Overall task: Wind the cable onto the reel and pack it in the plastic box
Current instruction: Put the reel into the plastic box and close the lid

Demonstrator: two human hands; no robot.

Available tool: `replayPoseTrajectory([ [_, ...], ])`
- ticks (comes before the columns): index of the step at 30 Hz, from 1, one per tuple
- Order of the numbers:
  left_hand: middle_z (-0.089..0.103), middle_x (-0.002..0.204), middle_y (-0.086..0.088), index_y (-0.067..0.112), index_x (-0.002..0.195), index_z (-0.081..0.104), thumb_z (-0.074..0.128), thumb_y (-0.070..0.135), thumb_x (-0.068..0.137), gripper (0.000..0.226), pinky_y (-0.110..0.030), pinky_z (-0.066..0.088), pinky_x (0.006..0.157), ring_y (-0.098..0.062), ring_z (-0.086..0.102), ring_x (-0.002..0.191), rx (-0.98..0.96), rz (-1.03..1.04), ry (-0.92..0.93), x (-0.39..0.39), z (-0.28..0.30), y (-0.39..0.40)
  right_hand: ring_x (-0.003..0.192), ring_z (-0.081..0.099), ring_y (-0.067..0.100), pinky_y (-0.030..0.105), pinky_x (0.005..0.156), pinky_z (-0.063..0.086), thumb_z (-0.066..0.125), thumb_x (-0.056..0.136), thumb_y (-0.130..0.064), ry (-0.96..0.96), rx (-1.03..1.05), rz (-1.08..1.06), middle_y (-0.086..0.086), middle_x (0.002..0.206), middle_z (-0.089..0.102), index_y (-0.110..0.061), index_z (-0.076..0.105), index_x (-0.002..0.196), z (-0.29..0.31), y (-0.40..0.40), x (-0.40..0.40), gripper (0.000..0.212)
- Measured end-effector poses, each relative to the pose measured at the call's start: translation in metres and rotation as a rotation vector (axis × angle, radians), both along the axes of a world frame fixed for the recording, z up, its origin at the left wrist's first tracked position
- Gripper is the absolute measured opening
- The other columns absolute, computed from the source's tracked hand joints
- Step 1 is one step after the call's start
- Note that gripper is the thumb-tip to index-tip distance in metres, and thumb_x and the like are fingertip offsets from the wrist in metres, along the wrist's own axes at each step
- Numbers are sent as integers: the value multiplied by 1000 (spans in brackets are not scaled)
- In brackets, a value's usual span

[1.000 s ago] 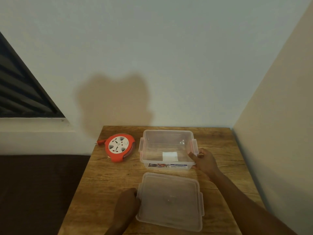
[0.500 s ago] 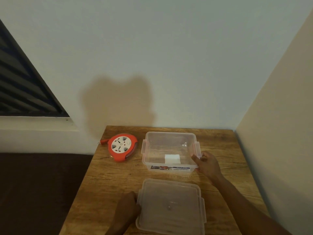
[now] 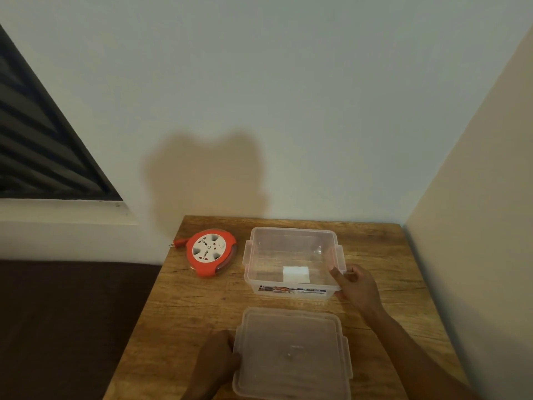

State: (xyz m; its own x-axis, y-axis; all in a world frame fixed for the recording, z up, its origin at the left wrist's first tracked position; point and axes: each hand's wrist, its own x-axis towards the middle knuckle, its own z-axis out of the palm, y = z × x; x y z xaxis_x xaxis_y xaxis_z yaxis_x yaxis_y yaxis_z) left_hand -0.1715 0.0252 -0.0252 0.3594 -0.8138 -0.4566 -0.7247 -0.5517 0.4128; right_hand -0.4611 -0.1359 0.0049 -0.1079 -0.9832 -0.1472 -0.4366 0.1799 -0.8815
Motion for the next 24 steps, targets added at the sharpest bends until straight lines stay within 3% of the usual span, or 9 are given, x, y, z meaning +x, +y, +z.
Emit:
replayPoseTrajectory([
  [4,63,90,10,27,84,57,65,36,79,13,-22,44,65,-5,58,84,13,-13,26,2,-2,3,75,70,13,33,55,61,72,83,-45,-25,-23,-75,1,96,70,-20,63,92,6,6,2,28],
  [7,63,113,5,27,98,57,63,49,84,27,-25,48,76,-6,55,92,27,-42,-28,7,-2,-2,90,64,14,29,65,57,75,82,-40,-21,-130,-180,-1,109,67,-19,63,109,16,10,3,36],
  [10,55,141,0,29,132,56,69,42,90,46,-25,49,83,-9,56,104,-31,33,-33,23,5,-19,101,59,16,31,75,54,76,83,-30,9,-270,-202,-2,115,63,-18,61,118,31,15,10,40],
  [13,53,146,-4,23,140,54,73,37,91,54,-30,53,93,-19,60,120,-190,-3,-74,53,27,-52,96,58,10,20,70,49,76,84,-18,54,-405,-102,-6,111,62,-21,62,115,48,22,30,34],
  [16,54,149,-10,14,143,54,72,31,93,56,-39,53,101,-28,57,131,-300,-85,-164,89,57,-96,88,61,4,17,66,53,73,84,-10,-17,-430,101,-12,101,64,-26,63,107,65,32,67,30],
  [20,60,141,-15,9,142,52,67,31,96,53,-40,52,99,-32,60,125,-302,-219,-231,128,89,-153,85,64,2,13,68,54,71,84,-9,-110,-367,325,-13,93,67,-24,67,105,74,37,132,26],
  [24,52,151,-15,10,149,47,65,25,96,58,-44,46,109,-33,52,136,-276,-190,-193,157,102,-195,100,64,3,11,72,51,70,86,-21,-128,-164,516,-12,115,68,-26,62,122,72,29,205,37],
])
